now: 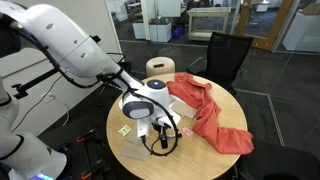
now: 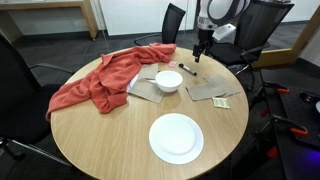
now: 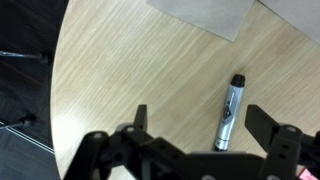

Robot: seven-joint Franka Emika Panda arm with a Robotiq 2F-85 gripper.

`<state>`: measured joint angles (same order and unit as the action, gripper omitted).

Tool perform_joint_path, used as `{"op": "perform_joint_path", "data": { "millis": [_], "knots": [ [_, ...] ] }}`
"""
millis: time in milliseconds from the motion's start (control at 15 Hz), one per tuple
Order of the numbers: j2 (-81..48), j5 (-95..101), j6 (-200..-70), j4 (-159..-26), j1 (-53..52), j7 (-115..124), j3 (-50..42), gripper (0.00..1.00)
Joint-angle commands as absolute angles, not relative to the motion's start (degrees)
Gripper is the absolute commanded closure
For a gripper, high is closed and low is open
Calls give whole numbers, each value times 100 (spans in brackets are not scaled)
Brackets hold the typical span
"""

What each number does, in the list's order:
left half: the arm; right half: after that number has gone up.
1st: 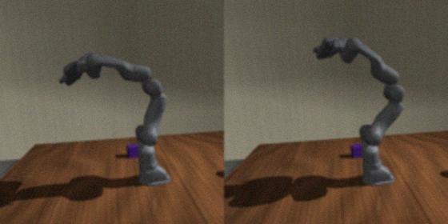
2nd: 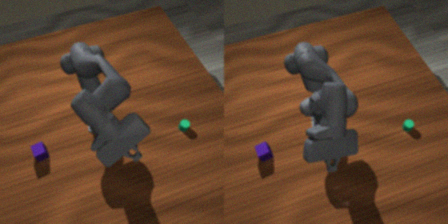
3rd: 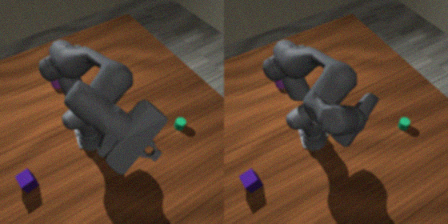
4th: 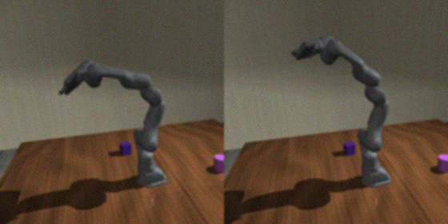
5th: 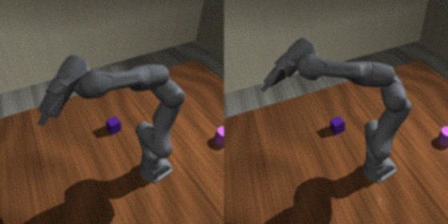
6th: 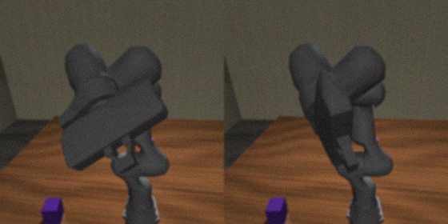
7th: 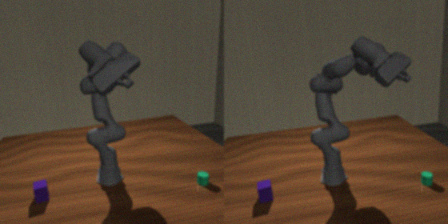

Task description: Put the marker in the bowl

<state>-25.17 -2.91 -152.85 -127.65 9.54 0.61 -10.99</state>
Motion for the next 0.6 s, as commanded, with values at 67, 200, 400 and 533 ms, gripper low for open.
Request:
{"op": "perform_joint_path", "data": {
  "millis": [67,200,400,533],
  "knots": [
    [-2750,-325,-16186,-12846,969,196,-1010,0],
    [-2932,-465,-16520,-12759,997,232,-908,0],
    [-3199,-708,-16807,-12564,1068,254,-678,0],
    [-3362,-783,-16830,-12377,1024,378,-632,0]
  ]
}}
